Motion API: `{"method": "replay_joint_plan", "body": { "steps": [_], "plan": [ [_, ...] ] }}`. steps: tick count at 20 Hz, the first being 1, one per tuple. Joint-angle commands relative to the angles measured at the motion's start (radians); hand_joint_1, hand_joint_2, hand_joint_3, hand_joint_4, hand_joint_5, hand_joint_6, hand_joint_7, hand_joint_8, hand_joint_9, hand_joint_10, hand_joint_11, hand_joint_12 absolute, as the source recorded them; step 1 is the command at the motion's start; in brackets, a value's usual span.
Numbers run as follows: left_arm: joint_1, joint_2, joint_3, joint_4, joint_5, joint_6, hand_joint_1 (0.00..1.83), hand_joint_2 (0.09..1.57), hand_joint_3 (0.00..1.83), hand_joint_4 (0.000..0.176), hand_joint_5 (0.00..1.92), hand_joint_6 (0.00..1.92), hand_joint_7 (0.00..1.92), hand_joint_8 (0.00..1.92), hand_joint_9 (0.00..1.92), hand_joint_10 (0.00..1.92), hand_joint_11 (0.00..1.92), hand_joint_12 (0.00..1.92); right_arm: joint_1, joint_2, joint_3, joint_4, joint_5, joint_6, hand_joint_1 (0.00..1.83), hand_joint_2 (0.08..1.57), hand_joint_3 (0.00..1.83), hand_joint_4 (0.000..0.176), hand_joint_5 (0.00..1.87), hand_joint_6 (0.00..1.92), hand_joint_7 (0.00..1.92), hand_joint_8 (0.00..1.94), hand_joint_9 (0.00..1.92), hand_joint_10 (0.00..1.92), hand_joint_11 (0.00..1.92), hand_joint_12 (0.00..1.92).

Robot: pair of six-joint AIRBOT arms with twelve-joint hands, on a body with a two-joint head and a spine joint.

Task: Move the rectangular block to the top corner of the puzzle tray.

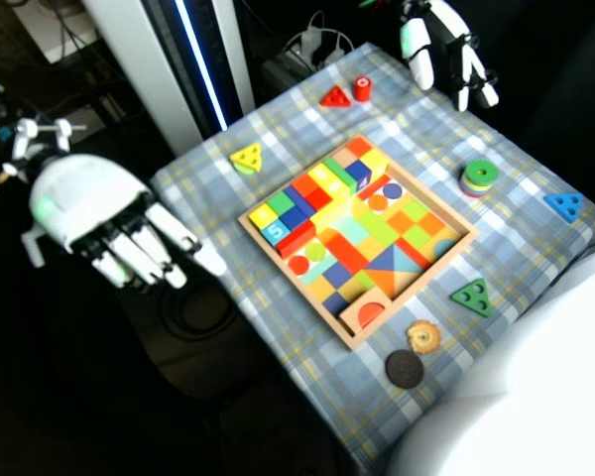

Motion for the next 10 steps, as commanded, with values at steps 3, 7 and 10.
{"method": "replay_joint_plan", "body": {
  "steps": [3,7,10],
  "plan": [
    [-0.004,-0.009,0.007,0.024,-0.110,-0.006,0.73,1.38,0.00,0.076,0.57,0.00,0.16,0.00,0.09,0.00,0.00,0.00,0.005,-0.018,-0.023,0.018,0.126,-0.118,0.06,1.07,0.00,0.062,0.23,0.00,0.29,0.44,0.22,0.62,0.10,1.12],
    [-0.004,-0.011,0.006,0.025,-0.108,-0.006,0.74,1.37,0.00,0.089,0.57,0.00,0.18,0.00,0.10,0.00,0.00,0.00,0.014,-0.039,-0.036,0.021,0.138,-0.147,0.00,1.02,0.00,0.083,0.22,0.00,0.20,0.00,0.22,0.01,0.00,0.82],
    [-0.004,-0.012,0.007,0.025,-0.108,-0.006,0.74,1.36,0.00,0.070,0.59,0.01,0.18,0.00,0.10,0.00,0.00,0.00,0.015,-0.046,-0.039,0.022,0.143,-0.147,0.00,0.99,0.00,0.084,0.24,0.00,0.20,0.00,0.16,0.02,0.00,0.57]
  ]
}}
